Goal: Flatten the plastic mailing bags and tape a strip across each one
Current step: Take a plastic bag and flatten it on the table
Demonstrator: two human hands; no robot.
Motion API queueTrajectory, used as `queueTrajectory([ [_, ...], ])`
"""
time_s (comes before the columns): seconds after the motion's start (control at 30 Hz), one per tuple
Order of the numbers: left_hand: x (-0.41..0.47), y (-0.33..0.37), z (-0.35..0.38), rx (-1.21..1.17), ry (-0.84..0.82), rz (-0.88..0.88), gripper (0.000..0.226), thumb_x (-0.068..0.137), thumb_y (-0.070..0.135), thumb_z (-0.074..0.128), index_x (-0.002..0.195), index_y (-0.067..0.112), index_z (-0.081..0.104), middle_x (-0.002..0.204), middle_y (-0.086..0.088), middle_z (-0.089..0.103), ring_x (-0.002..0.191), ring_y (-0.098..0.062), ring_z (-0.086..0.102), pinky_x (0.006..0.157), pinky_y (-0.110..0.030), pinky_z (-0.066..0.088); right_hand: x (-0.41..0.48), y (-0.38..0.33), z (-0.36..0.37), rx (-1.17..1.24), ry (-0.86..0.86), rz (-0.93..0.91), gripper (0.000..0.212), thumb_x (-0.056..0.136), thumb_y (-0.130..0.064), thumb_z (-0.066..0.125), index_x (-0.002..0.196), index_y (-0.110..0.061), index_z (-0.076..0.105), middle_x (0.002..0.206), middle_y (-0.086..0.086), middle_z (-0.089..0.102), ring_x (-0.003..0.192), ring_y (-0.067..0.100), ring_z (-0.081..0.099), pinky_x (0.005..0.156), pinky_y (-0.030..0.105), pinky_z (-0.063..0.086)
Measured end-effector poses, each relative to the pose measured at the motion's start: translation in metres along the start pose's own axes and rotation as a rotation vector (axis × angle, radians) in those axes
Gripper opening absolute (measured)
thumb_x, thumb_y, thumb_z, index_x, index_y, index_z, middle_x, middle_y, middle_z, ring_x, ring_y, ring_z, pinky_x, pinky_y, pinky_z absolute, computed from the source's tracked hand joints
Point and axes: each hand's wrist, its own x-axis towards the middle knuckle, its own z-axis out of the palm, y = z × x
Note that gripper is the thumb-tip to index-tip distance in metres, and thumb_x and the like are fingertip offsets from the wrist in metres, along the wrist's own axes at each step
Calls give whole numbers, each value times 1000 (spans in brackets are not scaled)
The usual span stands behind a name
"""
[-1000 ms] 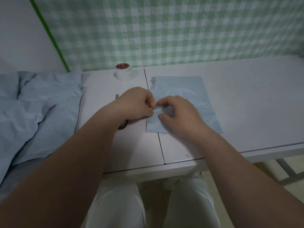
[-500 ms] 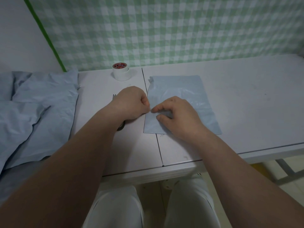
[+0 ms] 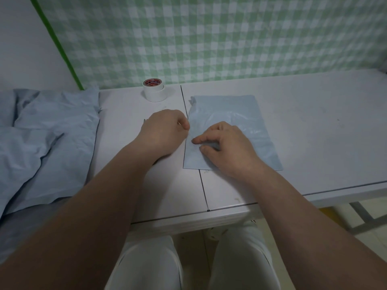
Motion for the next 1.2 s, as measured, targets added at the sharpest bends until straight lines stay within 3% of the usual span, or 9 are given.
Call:
queueTrajectory([
  [0.13, -5, 2, 0, -36, -46, -3, 10, 83, 20, 61, 80, 29, 62, 76, 13, 56, 88, -16, 56, 93, -39, 44, 0, 0, -1, -10, -1, -2, 25, 90, -23, 58, 107, -39, 69, 111, -9, 53, 106, 16, 47, 94, 29, 39],
  [0.3, -8, 5, 4, 63, 93, -51, 25, 88, 10, 47, 88, 29, 63, 100, 2, 63, 103, -25, 55, 93, -40, 42, 0, 0, -1, -13, -5, -6, 25, 91, -23, 58, 107, -38, 69, 112, -9, 54, 107, 17, 48, 95, 29, 38],
  [0.43, -25, 12, 7, 105, 144, 155, 26, 90, 21, 48, 105, 24, 69, 103, 2, 69, 107, -25, 57, 95, -41, 40, 0, 1, 0, -28, 1, -9, 24, 90, -24, 59, 109, -35, 69, 114, -7, 55, 107, 18, 48, 95, 31, 38],
  [0.5, -38, 14, 10, 192, 32, 204, 32, 92, 22, 42, 118, 26, 59, 103, 2, 64, 116, -23, 52, 107, -43, 28, 1, 2, 1, -39, 13, -19, 24, 89, -25, 59, 110, -33, 69, 112, -7, 57, 107, 18, 49, 94, 30, 38],
  [0.67, -54, 12, 20, 353, -158, 181, 47, 102, 31, 23, 146, 20, 13, 149, 5, 32, 145, -14, 10, 115, -53, 6, 0, 2, 0, -66, 9, -53, 26, 90, -26, 57, 111, -32, 69, 115, -6, 59, 110, 21, 48, 94, 29, 35],
  [0.83, -55, 13, 17, 520, -198, 189, 53, 102, 37, 16, 151, 19, 7, 159, 7, 5, 147, -15, -3, 115, -54, 3, -8, 15, -4, -192, 6, -37, 31, 91, -34, 46, 109, -21, 67, 121, -4, 56, 115, 28, 45, 97, 33, 33],
  [0.9, -55, 13, 17, 529, -190, 197, 53, 102, 37, 16, 151, 18, 8, 159, 7, 5, 147, -16, -3, 114, -54, 3, -13, 22, -10, -277, -2, -40, 40, 86, -43, 31, 98, -18, 59, 108, -7, 54, 107, 28, 48, 94, 44, 39],
  [1.0, -55, 12, 17, 525, -201, 185, 54, 102, 38, 15, 151, 18, 7, 160, 7, 3, 147, -16, -4, 114, -54, 2, -20, 32, -20, -398, -21, -50, 35, 83, -44, 20, 86, -14, 39, 91, -5, 37, 88, 22, 35, 85, 41, 38],
  [1.2, -54, 5, 17, 575, -205, 169, 60, 98, 48, 10, 149, 17, 8, 158, 6, 7, 147, -17, -4, 115, -56, 1, -26, 39, -30, -493, -164, 113, 74, 78, -56, 2, 130, -11, 30, 142, 4, 26, 131, 24, 23, 109, 53, 18],
])
